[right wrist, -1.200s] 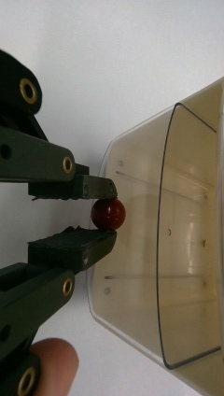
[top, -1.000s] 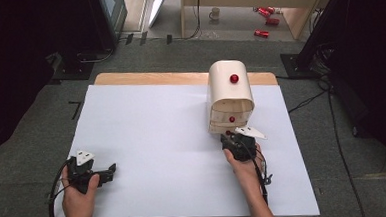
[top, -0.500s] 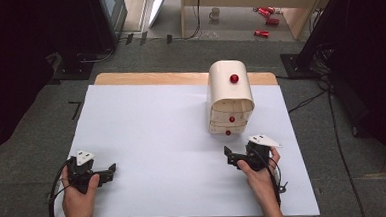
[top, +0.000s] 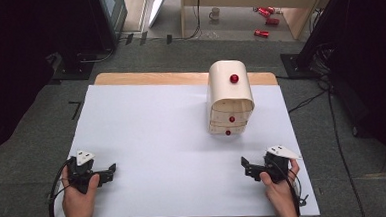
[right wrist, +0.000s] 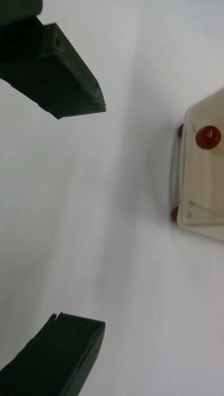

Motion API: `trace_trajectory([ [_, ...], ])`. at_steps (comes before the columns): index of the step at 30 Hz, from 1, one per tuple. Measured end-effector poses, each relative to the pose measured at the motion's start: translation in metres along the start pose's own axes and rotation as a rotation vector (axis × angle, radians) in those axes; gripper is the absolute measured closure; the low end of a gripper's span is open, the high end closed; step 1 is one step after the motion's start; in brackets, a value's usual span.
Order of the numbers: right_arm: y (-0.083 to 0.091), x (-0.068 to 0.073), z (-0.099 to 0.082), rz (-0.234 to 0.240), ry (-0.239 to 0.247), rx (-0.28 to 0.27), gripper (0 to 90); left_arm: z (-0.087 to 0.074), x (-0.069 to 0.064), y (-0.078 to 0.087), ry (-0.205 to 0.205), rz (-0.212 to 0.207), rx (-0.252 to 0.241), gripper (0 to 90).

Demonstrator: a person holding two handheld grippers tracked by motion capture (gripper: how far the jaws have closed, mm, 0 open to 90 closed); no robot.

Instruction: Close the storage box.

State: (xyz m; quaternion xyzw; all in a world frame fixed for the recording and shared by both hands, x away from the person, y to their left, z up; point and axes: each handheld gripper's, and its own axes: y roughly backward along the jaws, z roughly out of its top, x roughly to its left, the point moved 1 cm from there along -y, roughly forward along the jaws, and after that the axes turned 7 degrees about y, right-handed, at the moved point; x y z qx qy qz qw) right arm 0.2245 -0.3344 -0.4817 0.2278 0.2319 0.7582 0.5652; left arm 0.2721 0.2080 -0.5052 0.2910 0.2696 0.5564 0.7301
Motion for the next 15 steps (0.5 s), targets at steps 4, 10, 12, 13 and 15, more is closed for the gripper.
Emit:
trace_trajectory([
  [4,0.009,-0.011,-0.008,-0.004,-0.005,0.003,0.0,0.000,0.000,0.000,0.000,0.000,0.000,0.3],
  [10,0.020,-0.025,-0.019,-0.028,-0.020,0.017,0.0,0.000,0.000,0.000,0.000,0.000,0.000,0.3],
  [12,0.023,-0.029,-0.022,-0.039,-0.022,0.022,0.0,0.000,0.000,0.000,0.000,0.000,0.000,0.3],
  [13,0.024,-0.032,-0.023,-0.044,-0.023,0.024,0.0,0.000,0.000,0.000,0.000,0.000,0.000,0.3],
  [15,0.027,-0.036,-0.027,-0.051,-0.028,0.028,0.0,0.000,0.000,0.000,0.000,0.000,0.000,0.3],
])
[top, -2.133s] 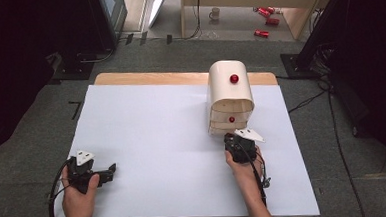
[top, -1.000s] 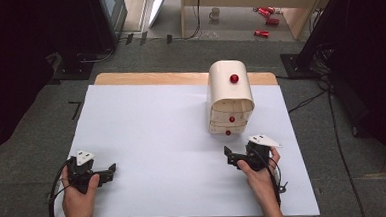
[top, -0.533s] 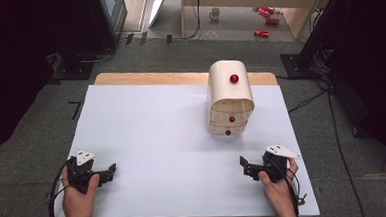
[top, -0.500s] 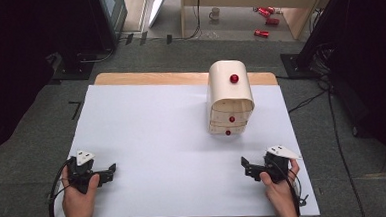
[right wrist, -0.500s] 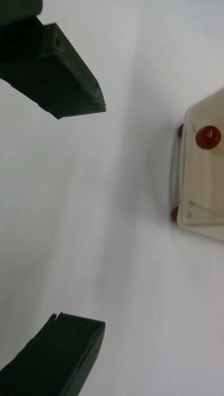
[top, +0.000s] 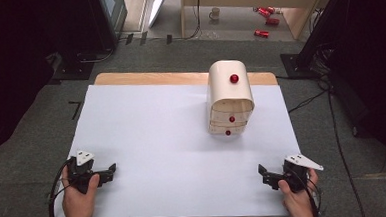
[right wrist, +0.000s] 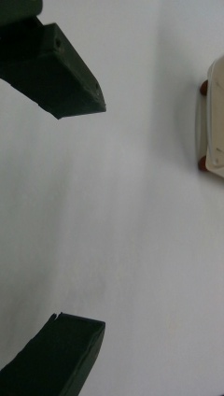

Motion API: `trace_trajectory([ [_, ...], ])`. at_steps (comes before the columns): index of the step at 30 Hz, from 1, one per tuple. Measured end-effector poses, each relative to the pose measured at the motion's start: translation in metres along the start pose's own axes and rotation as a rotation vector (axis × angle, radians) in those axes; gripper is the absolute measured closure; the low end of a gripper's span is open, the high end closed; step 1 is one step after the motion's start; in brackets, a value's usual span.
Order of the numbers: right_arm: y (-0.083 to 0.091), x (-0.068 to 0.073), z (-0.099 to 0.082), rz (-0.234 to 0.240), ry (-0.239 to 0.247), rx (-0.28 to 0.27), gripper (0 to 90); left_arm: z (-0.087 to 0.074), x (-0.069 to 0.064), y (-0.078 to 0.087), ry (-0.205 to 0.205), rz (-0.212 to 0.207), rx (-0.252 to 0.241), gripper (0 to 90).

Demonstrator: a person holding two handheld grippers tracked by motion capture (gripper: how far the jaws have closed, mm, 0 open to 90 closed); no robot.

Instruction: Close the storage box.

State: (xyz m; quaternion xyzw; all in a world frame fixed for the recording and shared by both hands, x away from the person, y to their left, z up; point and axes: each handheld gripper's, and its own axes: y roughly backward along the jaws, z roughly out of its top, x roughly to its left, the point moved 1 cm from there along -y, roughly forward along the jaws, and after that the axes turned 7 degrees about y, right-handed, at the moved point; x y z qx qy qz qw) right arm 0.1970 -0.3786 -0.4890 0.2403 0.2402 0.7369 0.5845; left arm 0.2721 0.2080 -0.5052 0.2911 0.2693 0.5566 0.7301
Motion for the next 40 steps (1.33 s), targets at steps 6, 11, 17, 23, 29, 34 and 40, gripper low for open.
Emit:
trace_trajectory([
  [6,0.007,-0.012,-0.012,-0.031,-0.004,0.009,0.0,0.000,0.000,0.000,0.000,0.000,0.000,0.3],
  [11,0.010,-0.019,-0.021,-0.059,0.007,0.023,0.0,0.000,0.000,0.000,0.000,0.000,0.000,0.3],
  [17,0.011,-0.020,-0.028,-0.066,0.030,0.046,0.0,0.000,0.000,0.000,-0.001,0.000,0.000,0.3],
  [23,0.006,-0.016,-0.029,-0.078,0.072,0.089,0.0,0.000,0.000,0.000,0.000,0.000,0.000,0.3],
  [29,0.004,-0.013,-0.030,-0.103,0.109,0.092,0.0,0.000,0.000,0.000,0.000,0.000,0.001,0.3],
  [34,0.004,-0.011,-0.031,-0.113,0.102,0.084,0.0,0.000,0.000,0.000,0.000,0.000,0.001,0.3],
  [40,0.004,-0.012,-0.032,-0.113,0.099,0.080,0.0,0.000,0.000,0.000,0.000,0.000,0.002,0.3],
])
